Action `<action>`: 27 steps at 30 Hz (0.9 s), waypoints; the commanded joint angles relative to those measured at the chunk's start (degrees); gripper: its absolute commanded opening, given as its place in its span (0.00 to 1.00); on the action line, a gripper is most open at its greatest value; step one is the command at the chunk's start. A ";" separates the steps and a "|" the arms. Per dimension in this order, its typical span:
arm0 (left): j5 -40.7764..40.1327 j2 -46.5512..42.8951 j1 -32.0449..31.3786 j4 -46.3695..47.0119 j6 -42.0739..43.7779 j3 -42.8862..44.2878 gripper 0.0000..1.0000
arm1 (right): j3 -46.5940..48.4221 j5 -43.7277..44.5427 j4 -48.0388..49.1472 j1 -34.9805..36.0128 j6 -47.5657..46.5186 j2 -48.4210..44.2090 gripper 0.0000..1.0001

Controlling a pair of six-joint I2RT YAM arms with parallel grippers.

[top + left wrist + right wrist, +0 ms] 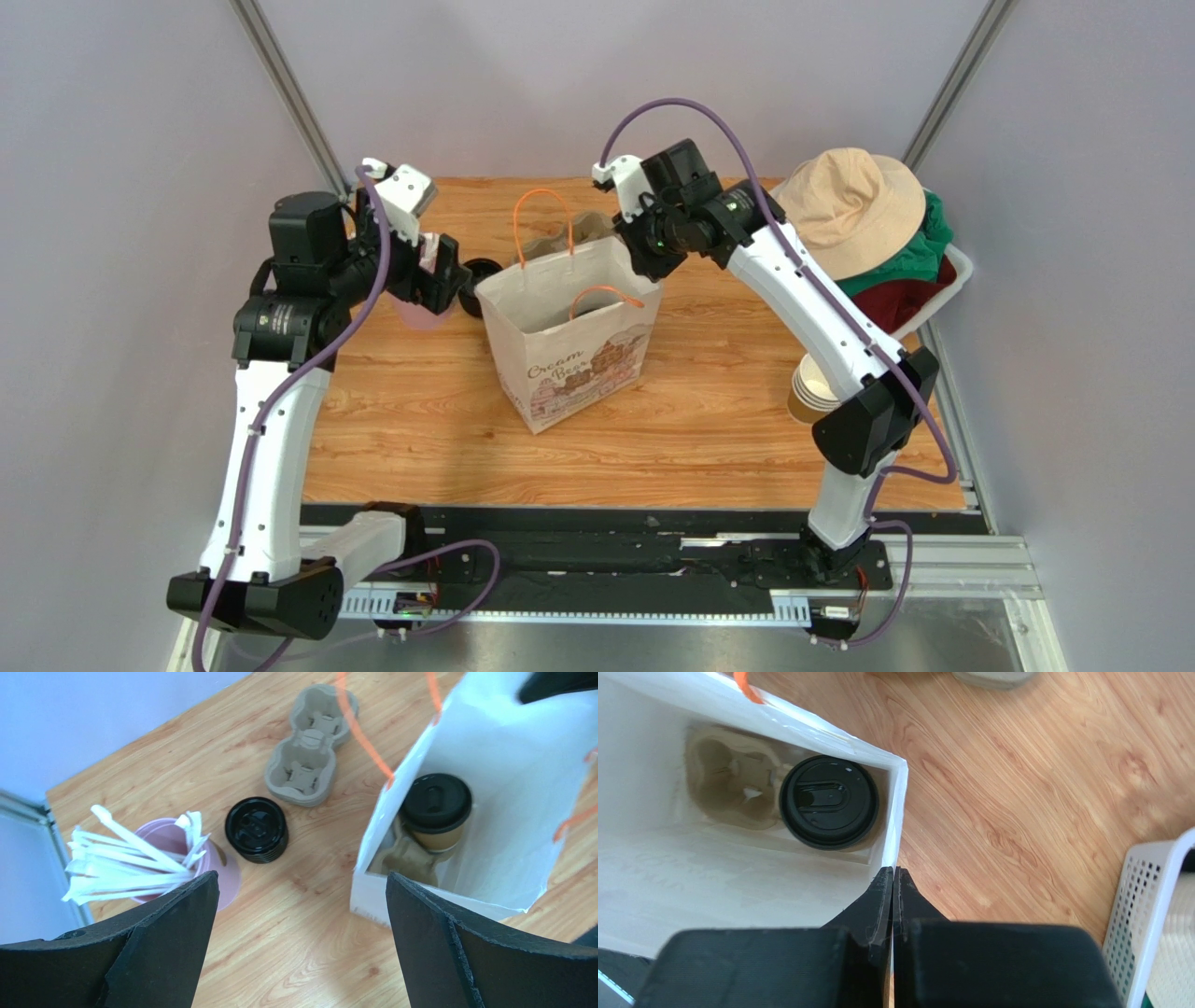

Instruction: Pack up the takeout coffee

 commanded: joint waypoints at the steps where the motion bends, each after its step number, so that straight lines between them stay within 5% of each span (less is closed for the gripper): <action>1: -3.01 0.03 2.27 2.07 0.55 1.81 0.98 | -2.65 3.18 1.72 -0.33 3.00 -5.95 0.00; 12: -8.29 2.40 7.19 4.45 1.86 -0.12 0.98 | -14.68 13.38 5.33 -1.82 4.85 -15.62 0.00; 27: -8.73 4.77 8.60 6.21 3.27 -2.06 0.98 | -23.05 13.30 3.67 -5.16 6.26 -23.36 0.00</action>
